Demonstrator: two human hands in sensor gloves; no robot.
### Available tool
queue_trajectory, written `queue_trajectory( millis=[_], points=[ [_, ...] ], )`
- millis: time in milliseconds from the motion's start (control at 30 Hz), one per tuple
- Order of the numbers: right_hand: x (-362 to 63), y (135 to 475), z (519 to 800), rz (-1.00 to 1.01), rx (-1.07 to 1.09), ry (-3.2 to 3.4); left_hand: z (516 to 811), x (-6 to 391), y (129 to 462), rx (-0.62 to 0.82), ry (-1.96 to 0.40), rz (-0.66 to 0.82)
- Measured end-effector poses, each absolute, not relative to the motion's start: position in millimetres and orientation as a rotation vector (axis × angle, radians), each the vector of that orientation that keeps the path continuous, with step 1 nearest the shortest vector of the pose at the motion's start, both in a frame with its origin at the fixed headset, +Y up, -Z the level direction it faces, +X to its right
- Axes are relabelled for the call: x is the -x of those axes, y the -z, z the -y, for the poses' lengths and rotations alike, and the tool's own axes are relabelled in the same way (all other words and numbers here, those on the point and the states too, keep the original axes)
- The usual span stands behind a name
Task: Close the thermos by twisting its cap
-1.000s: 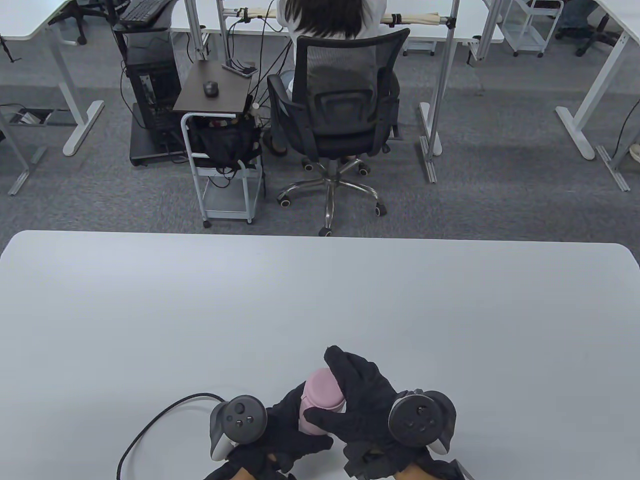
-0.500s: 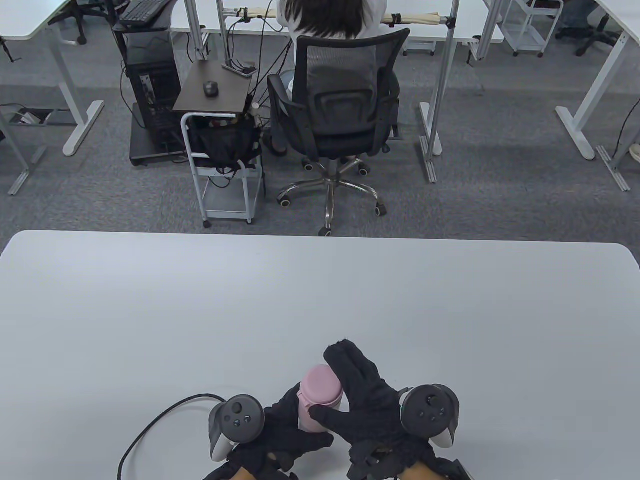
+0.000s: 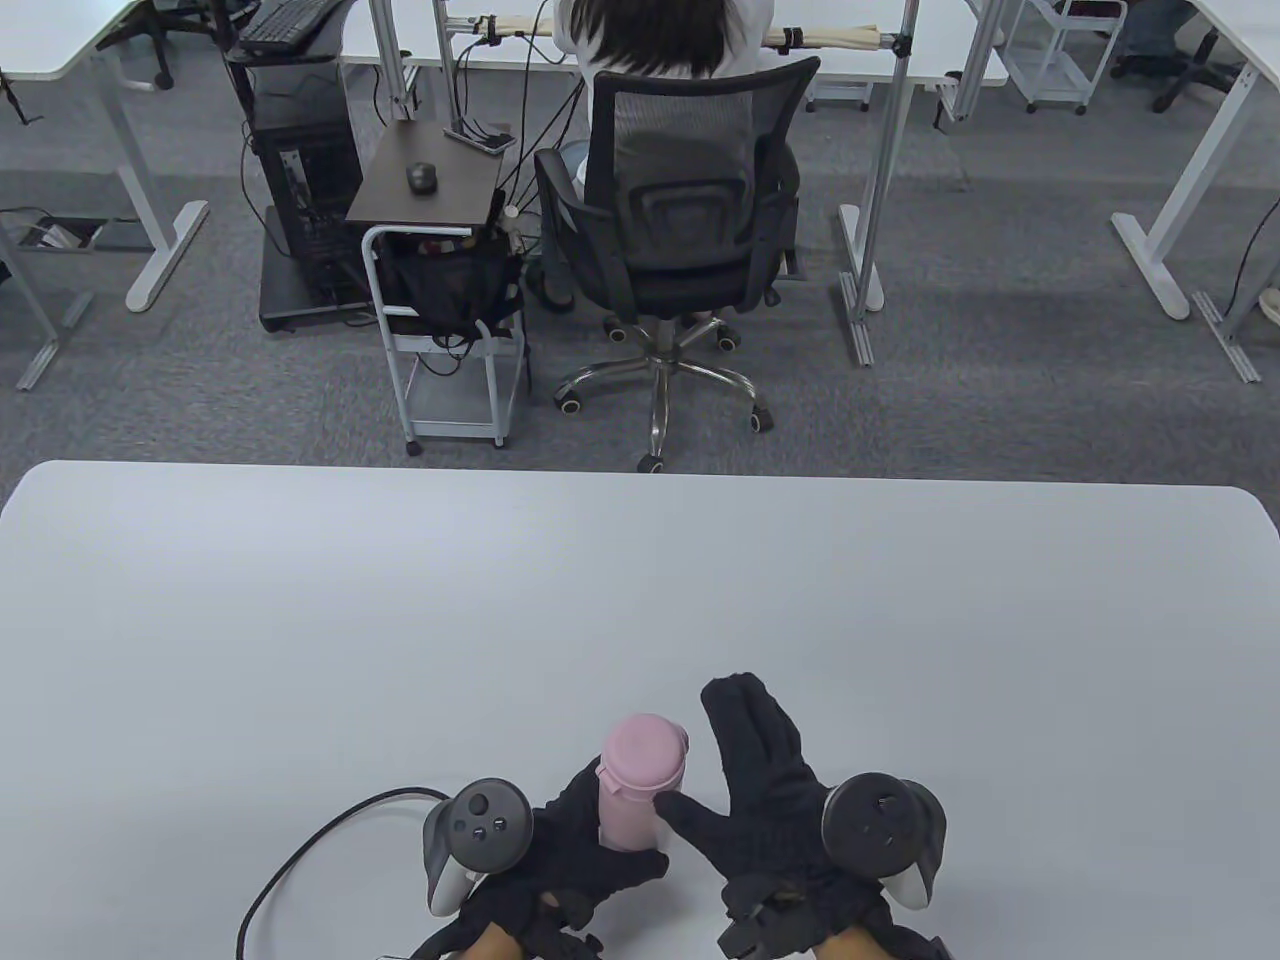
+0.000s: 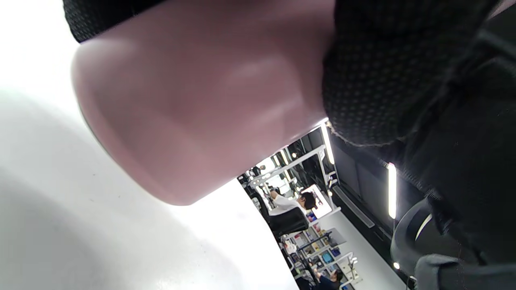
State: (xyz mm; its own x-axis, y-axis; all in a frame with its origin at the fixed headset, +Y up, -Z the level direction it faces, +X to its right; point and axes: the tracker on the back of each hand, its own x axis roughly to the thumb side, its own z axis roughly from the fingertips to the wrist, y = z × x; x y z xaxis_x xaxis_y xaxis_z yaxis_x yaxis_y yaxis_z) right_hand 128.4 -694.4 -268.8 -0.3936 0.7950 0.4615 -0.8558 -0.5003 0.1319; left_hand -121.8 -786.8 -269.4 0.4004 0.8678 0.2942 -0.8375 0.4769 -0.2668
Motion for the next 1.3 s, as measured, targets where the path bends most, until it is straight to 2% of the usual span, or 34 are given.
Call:
queue_trajectory(
  millis=[133,233,533,800,1033,1300],
  points=[
    [-147,285,722,0.138,-0.452,-2.034,787,122,270,0.072,-1.079,0.409],
    [-149,286,733,0.228,-0.393,-2.091,787,121,272,0.058,-1.07,0.398],
    [-151,302,762,0.118,-0.266,-2.234,779,118,281,0.042,-1.098,0.389],
    [-153,314,792,-0.002,-0.183,-2.304,780,122,300,0.012,-1.053,0.298],
    [-146,315,805,-0.041,-0.182,-2.362,792,110,321,0.014,-1.029,0.218],
    [-152,318,802,-0.024,-0.149,-2.328,800,101,343,0.012,-0.982,0.133]
  ],
)
